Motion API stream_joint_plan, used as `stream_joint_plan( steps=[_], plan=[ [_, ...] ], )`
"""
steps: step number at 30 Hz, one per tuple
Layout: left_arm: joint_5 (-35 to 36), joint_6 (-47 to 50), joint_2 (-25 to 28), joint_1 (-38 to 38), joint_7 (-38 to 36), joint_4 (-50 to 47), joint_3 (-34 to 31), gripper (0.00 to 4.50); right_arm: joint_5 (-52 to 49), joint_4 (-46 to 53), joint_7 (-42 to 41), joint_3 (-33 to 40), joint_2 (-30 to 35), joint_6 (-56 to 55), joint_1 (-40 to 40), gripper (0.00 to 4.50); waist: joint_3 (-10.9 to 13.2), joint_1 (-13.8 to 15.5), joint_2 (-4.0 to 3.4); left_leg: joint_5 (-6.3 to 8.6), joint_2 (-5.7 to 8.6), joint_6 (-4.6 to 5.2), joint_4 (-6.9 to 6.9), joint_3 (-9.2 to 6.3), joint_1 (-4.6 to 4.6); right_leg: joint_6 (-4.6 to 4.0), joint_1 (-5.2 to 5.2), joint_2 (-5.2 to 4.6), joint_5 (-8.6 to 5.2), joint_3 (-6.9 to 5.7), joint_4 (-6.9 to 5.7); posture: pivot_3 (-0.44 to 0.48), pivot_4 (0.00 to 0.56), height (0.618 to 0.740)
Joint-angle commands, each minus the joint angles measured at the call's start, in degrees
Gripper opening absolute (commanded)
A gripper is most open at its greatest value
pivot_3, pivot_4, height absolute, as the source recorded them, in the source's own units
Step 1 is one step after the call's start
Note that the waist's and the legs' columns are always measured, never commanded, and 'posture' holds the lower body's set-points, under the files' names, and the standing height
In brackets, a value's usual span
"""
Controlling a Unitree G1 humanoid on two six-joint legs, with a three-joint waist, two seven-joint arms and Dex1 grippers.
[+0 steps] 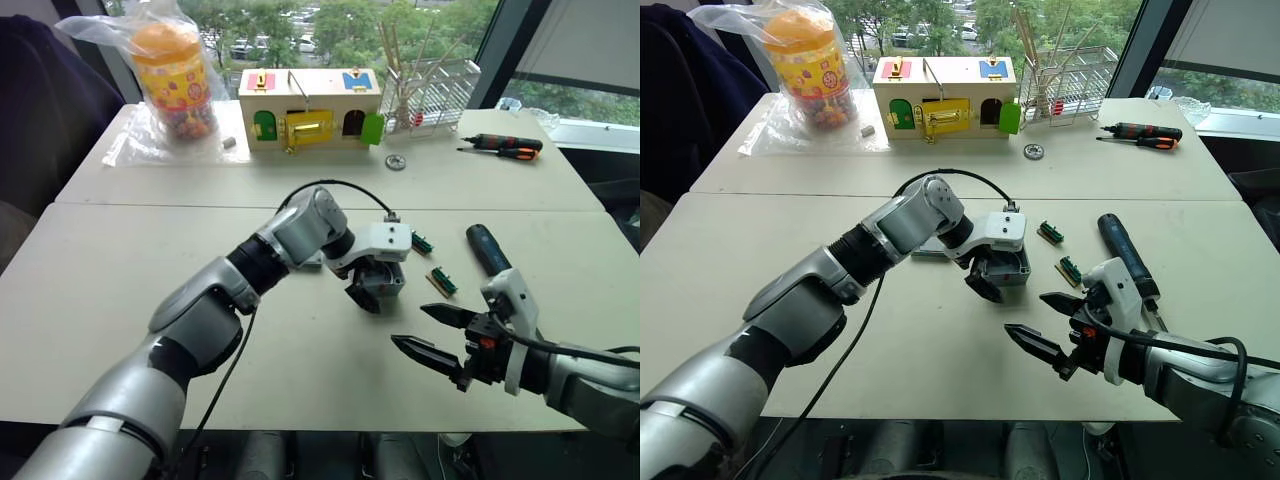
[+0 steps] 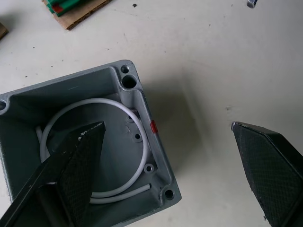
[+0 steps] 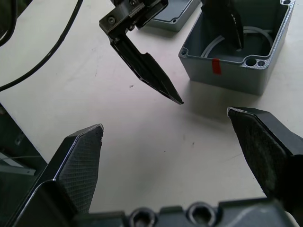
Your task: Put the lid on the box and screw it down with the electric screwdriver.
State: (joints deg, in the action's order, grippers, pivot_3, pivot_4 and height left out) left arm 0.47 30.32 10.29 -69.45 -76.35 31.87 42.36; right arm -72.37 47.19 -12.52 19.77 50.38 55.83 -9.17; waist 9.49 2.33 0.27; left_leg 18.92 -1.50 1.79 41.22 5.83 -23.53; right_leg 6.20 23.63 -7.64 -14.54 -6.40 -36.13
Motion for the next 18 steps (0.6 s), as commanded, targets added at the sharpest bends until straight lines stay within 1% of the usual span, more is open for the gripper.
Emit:
stream_joint_plan(
  steps=[1, 2, 4, 5, 9, 11, 14, 16, 18],
  plan=[
    [-1.7, -2.3, -1.2, -0.7, -0.6, 0.8, -1.0, 4.39, -1.0, 1.8, 1.7, -0.7, -0.8, -1.8, 0.8, 4.5, 0.0, 0.0, 0.0, 0.12, 0.0, 0.2, 0.01, 0.0, 0.0, 0.0, 0.0, 0.0, 0.0, 0.0, 0.0, 0.0, 0.15, 0.711],
    [-1.9, -2.5, -1.4, -0.6, -0.8, 1.1, -1.3, 4.16, -0.9, 1.8, 2.0, -0.9, -0.9, -2.0, 0.8, 4.5, 0.0, 0.0, 0.0, 0.12, 0.0, 0.22, 0.01, 0.0, 0.0, 0.0, 0.0, -0.01, 0.0, 0.0, 0.0, 0.0, 0.15, 0.711],
    [-2.1, -3.1, -2.0, -0.4, -0.6, 1.8, -2.1, 3.55, -0.5, 1.6, 2.2, -1.3, -1.0, -2.4, 0.7, 4.5, 0.0, 0.0, -0.01, 0.13, 0.0, 0.22, 0.01, 0.0, -0.01, 0.0, 0.01, 0.0, 0.0, 0.0, 0.0, 0.0, 0.15, 0.711],
    [-2.3, -3.4, -2.4, -0.4, -0.3, 2.4, -2.4, 3.09, -0.2, 1.5, 2.2, -1.4, -0.9, -2.6, 0.5, 4.5, 0.0, 0.0, 0.0, 0.13, 0.0, 0.22, 0.01, 0.0, -0.01, 0.0, 0.01, 0.0, 0.0, 0.0, 0.0, 0.0, 0.15, 0.711],
    [-3.2, -4.1, -2.9, -0.4, 0.0, 3.7, -3.1, 0.94, 0.5, 1.2, 2.0, -2.0, -0.8, -2.9, 0.3, 4.5, 0.0, -0.1, 0.0, 0.13, 0.0, 0.23, 0.03, 0.01, -0.01, 0.0, 0.0, 0.0, 0.0, 0.0, -0.01, 0.0, 0.15, 0.711],
    [-3.5, -4.1, -3.0, -0.3, -0.2, 3.9, -3.4, 0.11, 0.6, 1.0, 1.8, -2.1, -0.7, -3.1, 0.3, 4.5, 0.0, 0.0, 0.0, 0.14, 0.0, 0.24, 0.03, 0.0, -0.01, 0.0, 0.01, 0.0, 0.0, 0.0, -0.01, 0.0, 0.15, 0.711],
    [-3.7, -6.1, -2.4, 0.0, -0.8, 3.2, -4.7, 0.11, 1.0, 0.3, 1.3, -2.3, -0.8, -3.3, 0.2, 4.5, 0.0, 0.0, -0.01, 0.14, 0.0, 0.24, 0.05, -0.01, -0.01, 0.0, -0.02, -0.01, 0.0, -0.01, -0.01, 0.0, 0.15, 0.711],
    [-3.9, -11.2, 0.0, 0.0, -2.4, 2.7, -5.5, 0.11, 1.1, 0.4, 0.8, -1.9, -1.0, -3.4, -1.0, 4.5, 0.0, -0.1, -0.01, 0.14, 0.0, 0.25, 0.06, -0.01, -0.02, 0.0, -0.02, -0.01, 0.0, -0.01, -0.01, 0.0, 0.15, 0.711],
    [-3.7, -17.5, 2.7, -0.3, -5.9, 2.8, -6.1, 0.11, 1.4, 0.5, 0.3, -1.7, -1.1, -3.6, -2.2, 4.5, 0.0, -0.1, -0.01, 0.14, -0.02, 0.24, 0.05, -0.01, -0.02, 0.0, 0.0, 0.0, 0.0, -0.01, -0.01, 0.0, 0.15, 0.711]
  ],
)
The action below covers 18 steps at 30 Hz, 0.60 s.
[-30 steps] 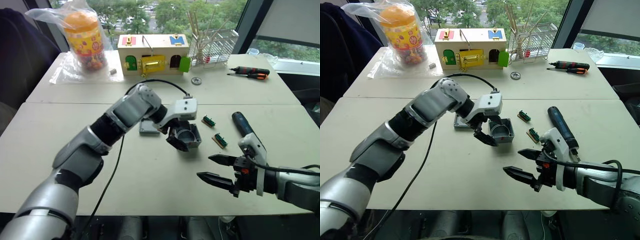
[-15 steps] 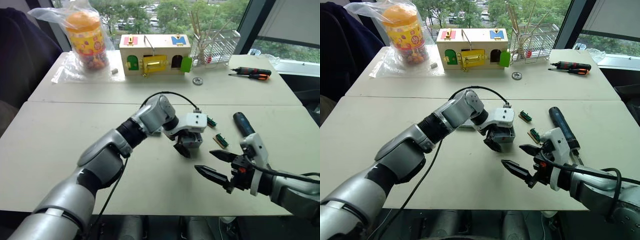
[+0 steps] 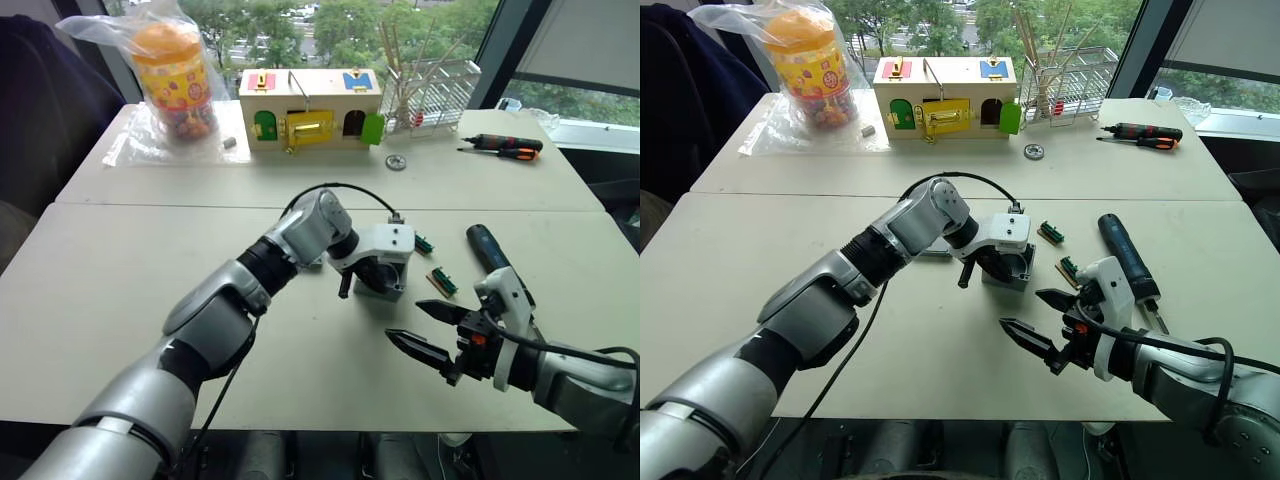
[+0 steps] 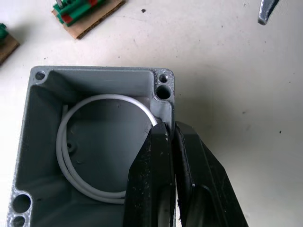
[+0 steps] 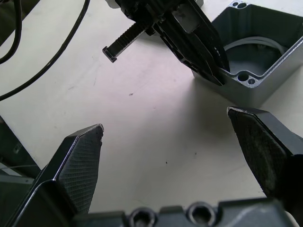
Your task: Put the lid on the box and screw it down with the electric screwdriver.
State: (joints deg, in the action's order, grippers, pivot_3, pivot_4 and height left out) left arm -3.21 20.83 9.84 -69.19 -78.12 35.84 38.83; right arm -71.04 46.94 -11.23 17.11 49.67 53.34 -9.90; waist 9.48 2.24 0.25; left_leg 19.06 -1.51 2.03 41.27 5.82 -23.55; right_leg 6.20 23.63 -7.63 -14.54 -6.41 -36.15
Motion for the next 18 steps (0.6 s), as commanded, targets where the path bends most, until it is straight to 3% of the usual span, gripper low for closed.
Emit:
stream_joint_plan(
  steps=[1, 5, 9, 15, 18],
  plan=[
    [0.1, -11.2, 4.6, -0.6, -6.7, -1.1, -2.4, 0.11, 0.4, 0.7, -1.3, 0.9, -0.4, -1.3, -1.8, 4.5, 0.0, -0.1, -0.01, -0.01, -0.02, -0.02, -0.01, 0.0, 0.0, 0.0, 0.02, 0.01, 0.0, -0.01, -0.01, 0.0, 0.15, 0.711],
    [1.9, -23.4, 9.3, -0.4, -14.4, -0.2, 0.5, 0.11, 1.6, 0.1, -1.7, 0.1, -0.6, -1.8, -1.5, 4.5, 0.0, 0.0, -0.02, -0.17, -0.04, -0.29, -0.01, 0.05, 0.01, -0.01, 0.05, 0.01, 0.0, -0.01, -0.04, 0.0, 0.15, 0.711],
    [0.9, -29.1, 8.6, -0.6, -14.4, 3.2, 1.3, 0.11, 2.5, -0.1, -1.8, -0.5, -0.8, -2.0, -1.3, 4.5, 0.0, 0.3, -0.01, -0.13, 0.03, -0.23, 0.09, 0.01, -0.01, -0.02, -0.05, -0.02, 0.0, -0.01, -0.01, 0.0, 0.15, 0.711],
    [-0.2, -29.0, 5.2, -3.4, -14.1, 8.1, -2.2, 0.11, 3.5, 0.8, -1.5, -0.3, -1.7, -2.3, -3.6, 4.5, 0.0, 0.1, -0.01, 0.09, 0.04, 0.16, 0.4, 0.01, -0.18, -0.01, -0.05, -0.03, 0.01, -0.01, -0.01, 0.0, 0.15, 0.711],
    [3.0, -27.5, 6.4, -5.8, -14.4, 8.5, -1.4, 0.89, 4.1, 0.9, -1.6, -0.4, -2.0, -2.5, -4.3, 4.5, 0.0, 0.0, -0.01, 0.1, 0.02, 0.16, 0.49, 0.01, -0.31, 0.0, 0.05, -0.02, 0.02, -0.01, -0.08, 0.0, 0.15, 0.711]
  ],
)
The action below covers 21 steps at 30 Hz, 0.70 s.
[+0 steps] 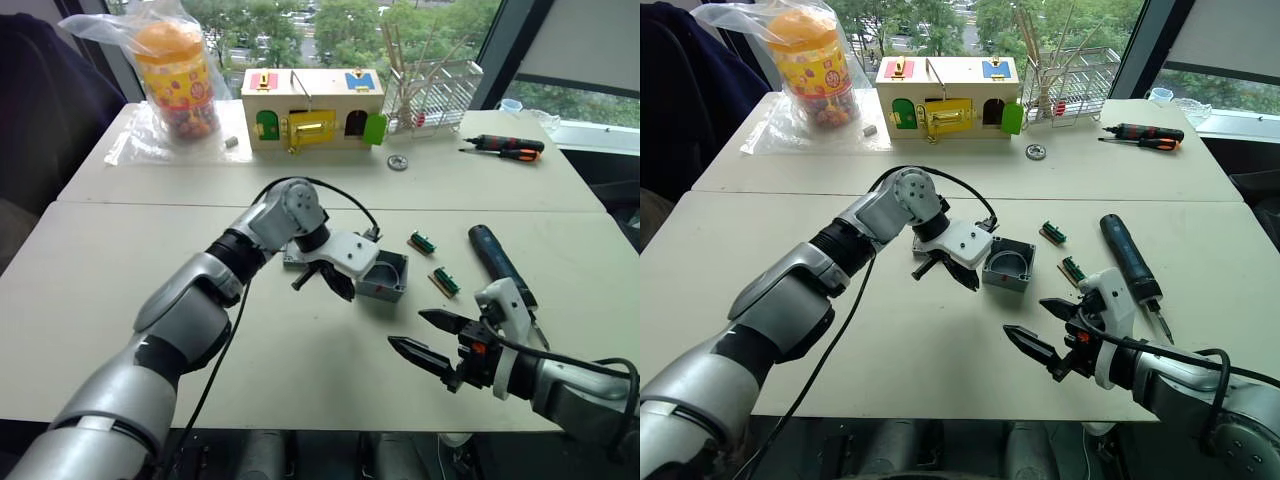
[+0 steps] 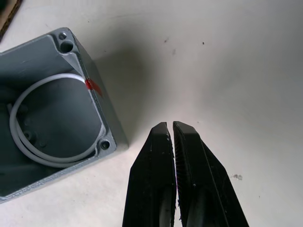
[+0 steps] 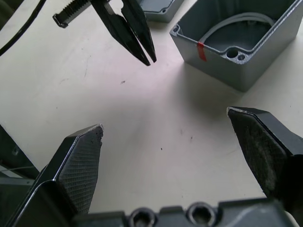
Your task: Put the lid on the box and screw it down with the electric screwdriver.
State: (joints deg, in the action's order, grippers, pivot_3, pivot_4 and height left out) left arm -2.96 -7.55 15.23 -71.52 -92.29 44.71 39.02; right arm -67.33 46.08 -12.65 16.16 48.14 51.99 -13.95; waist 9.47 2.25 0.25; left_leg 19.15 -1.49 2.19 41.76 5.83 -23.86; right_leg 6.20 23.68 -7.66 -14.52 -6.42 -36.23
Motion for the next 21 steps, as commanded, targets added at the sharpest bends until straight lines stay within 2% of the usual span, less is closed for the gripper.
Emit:
stream_joint_plan(
  steps=[1, 4, 14, 21],
  plan=[
    [3.3, 1.3, 1.0, -4.2, -0.2, -0.2, -2.0, 1.33, 0.4, 1.7, -0.3, 0.5, -0.5, -1.2, -0.3, 4.5, 0.0, 0.0, 0.0, 0.0, -0.01, 0.0, 0.01, 0.0, -0.02, 0.0, 0.02, 0.0, 0.0, 0.0, -0.01, 0.0, 0.15, 0.711],
    [3.9, 2.5, -0.1, -6.0, -0.2, 0.8, -3.4, 2.81, 0.8, 1.3, -1.0, 0.2, -0.5, -1.1, -0.3, 4.5, 0.0, 0.1, -0.01, 0.01, -0.01, 0.02, 0.01, -0.02, -0.03, 0.01, 0.02, 0.0, 0.0, 0.0, -0.02, 0.0, 0.15, 0.711],
    [-5.2, 5.3, -8.9, -4.9, 6.7, 7.0, -3.4, 2.81, -2.7, 2.4, -1.8, 3.4, 1.5, -0.4, 0.3, 4.5, 0.0, 0.1, 0.0, 0.07, 0.02, 0.13, 0.14, -0.03, -0.21, 0.22, 0.12, 0.0, 0.12, 0.0, 0.02, 0.0, 0.15, 0.711],
    [-9.0, 7.5, -12.3, -5.2, 8.6, 9.7, -3.8, 2.81, -4.4, 3.5, 0.6, 4.2, 1.7, -1.0, 0.2, 4.5, 0.0, 0.1, 0.0, 0.06, 0.01, 0.11, 0.16, -0.02, -0.41, 0.23, 0.32, 0.0, 0.13, 0.0, -0.02, 0.0, 0.15, 0.711]
  ],
)
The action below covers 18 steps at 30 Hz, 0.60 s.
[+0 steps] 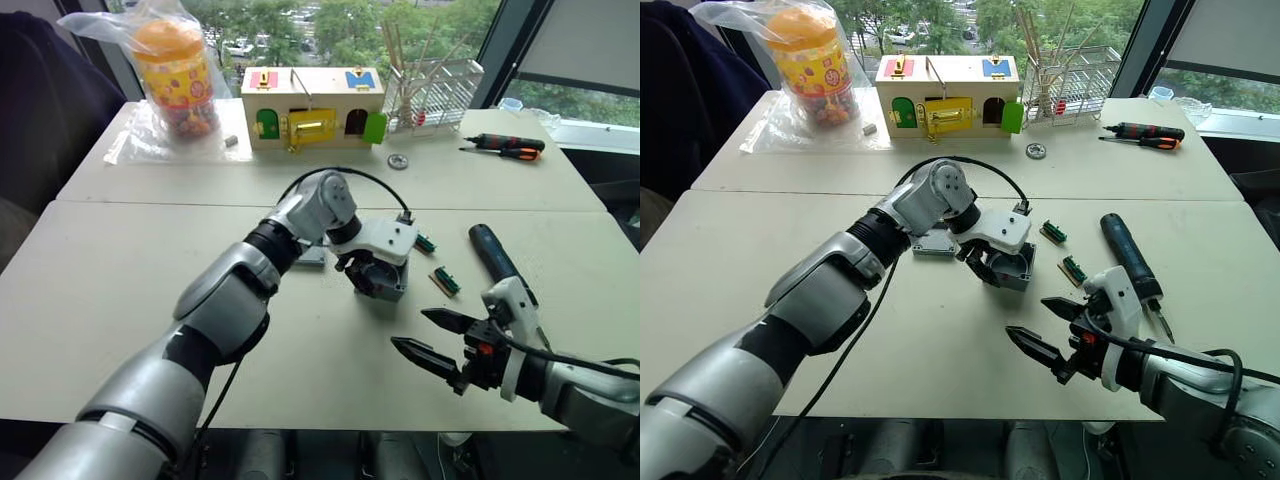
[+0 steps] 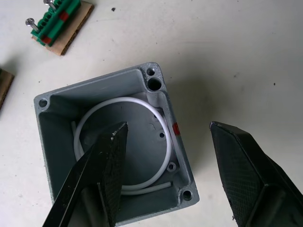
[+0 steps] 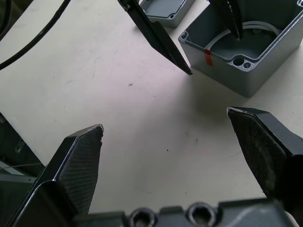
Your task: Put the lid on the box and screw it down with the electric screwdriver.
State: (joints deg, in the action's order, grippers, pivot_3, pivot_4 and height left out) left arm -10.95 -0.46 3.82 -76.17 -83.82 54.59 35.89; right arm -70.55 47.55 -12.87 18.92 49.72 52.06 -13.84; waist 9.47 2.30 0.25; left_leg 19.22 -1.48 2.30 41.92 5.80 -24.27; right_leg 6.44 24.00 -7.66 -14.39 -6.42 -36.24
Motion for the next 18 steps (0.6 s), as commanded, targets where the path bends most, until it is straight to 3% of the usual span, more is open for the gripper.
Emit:
stream_joint_plan(
  steps=[1, 3, 7, 14, 18],
  plan=[
    [-1.3, 0.8, -1.3, -0.3, 0.1, -0.1, -0.7, 2.58, -0.9, 2.1, 1.1, 1.3, -0.1, -1.2, -0.1, 4.5, 0.0, 0.0, 0.0, 0.0, 0.0, -0.01, 0.0, 0.0, -0.01, 0.0, 0.02, 0.0, 0.0, 0.0, 0.0, 0.0, 0.15, 0.711],
    [-2.0, 0.9, -1.7, 0.3, 0.1, 0.0, -0.5, 1.93, -0.7, 2.1, 1.7, 1.3, -0.3, -1.5, -0.3, 4.5, 0.0, 0.1, 0.0, -0.05, 0.0, -0.09, 0.01, 0.0, -0.05, 0.0, 0.05, 0.0, 0.0, 0.0, -0.01, 0.0, 0.15, 0.711],
    [-2.9, 1.3, -1.7, 0.8, 0.0, 0.1, -0.6, 0.07, -0.6, 2.0, 2.2, 1.4, -0.5, -1.9, -0.3, 4.5, 0.0, 0.0, 0.0, -0.06, 0.0, -0.11, 0.05, 0.01, -0.07, 0.01, 0.06, 0.0, 0.01, 0.0, -0.01, 0.0, 0.15, 0.711],
    [-3.8, 1.1, -1.1, 1.5, -0.8, -0.5, -1.3, 0.07, 0.2, 1.2, 2.6, 0.4, -0.6, -2.5, 0.3, 4.5, 0.0, 0.0, -0.01, -0.05, -0.01, -0.09, 0.07, 0.0, -0.09, 0.01, 0.09, 0.0, 0.02, 0.01, -0.03, 0.0, 0.15, 0.711],
    [-2.8, -5.2, 0.7, 0.7, -2.1, -0.7, -2.6, 0.07, 0.5, 0.8, 2.4, 0.1, -0.7, -2.4, 0.4, 4.5, 0.0, -0.1, -0.01, -0.05, -0.02, -0.1, 0.07, 0.01, -0.09, 0.01, 0.11, 0.0, 0.02, 0.01, -0.04, 0.0, 0.15, 0.711]
  ],
)
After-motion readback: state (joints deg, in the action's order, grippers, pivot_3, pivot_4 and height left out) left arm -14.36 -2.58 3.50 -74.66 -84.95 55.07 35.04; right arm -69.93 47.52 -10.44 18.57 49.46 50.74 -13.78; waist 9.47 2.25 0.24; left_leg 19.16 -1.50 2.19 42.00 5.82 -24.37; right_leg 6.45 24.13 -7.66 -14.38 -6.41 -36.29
